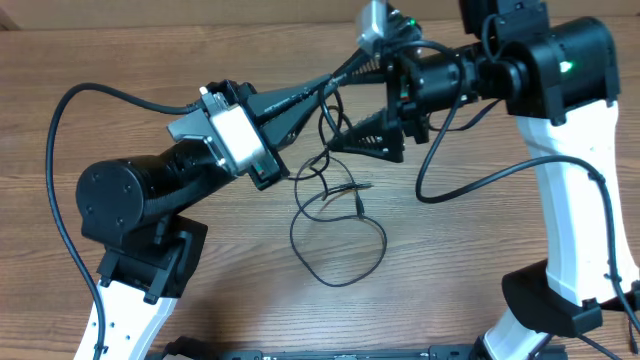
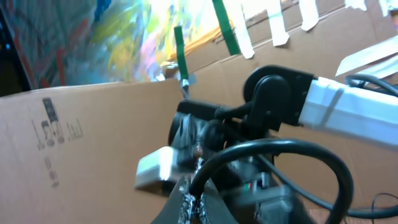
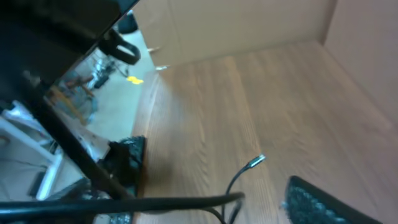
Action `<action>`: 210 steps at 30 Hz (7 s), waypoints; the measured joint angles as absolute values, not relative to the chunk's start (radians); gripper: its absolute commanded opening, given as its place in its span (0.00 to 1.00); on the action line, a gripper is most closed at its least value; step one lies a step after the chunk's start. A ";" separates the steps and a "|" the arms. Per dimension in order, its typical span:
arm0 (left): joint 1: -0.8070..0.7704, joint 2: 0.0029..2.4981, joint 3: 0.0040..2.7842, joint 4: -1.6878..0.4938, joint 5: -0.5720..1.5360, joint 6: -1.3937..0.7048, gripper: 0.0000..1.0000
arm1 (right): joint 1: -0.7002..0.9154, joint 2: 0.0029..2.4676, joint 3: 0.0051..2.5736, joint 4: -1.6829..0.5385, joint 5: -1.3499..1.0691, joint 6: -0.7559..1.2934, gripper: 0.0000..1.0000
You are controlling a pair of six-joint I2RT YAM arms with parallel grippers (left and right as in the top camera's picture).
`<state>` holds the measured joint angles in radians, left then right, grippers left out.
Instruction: Untangle cables
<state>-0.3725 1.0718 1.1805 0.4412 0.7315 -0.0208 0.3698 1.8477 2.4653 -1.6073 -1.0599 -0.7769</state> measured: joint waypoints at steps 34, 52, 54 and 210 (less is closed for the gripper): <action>-0.373 1.072 1.181 0.494 0.617 -0.020 0.04 | 0.402 1.851 2.461 -1.466 -1.074 -0.684 0.85; -0.373 1.077 1.180 0.485 0.559 -0.021 0.16 | 0.402 1.851 2.460 -1.451 -1.203 -0.685 0.04; -0.373 1.077 1.180 0.482 0.557 -0.019 0.50 | 0.402 1.851 2.460 -1.451 -1.205 -0.684 0.04; -0.305 1.620 1.185 -0.572 0.414 0.078 1.00 | -0.680 1.967 2.453 -1.290 0.033 0.366 0.04</action>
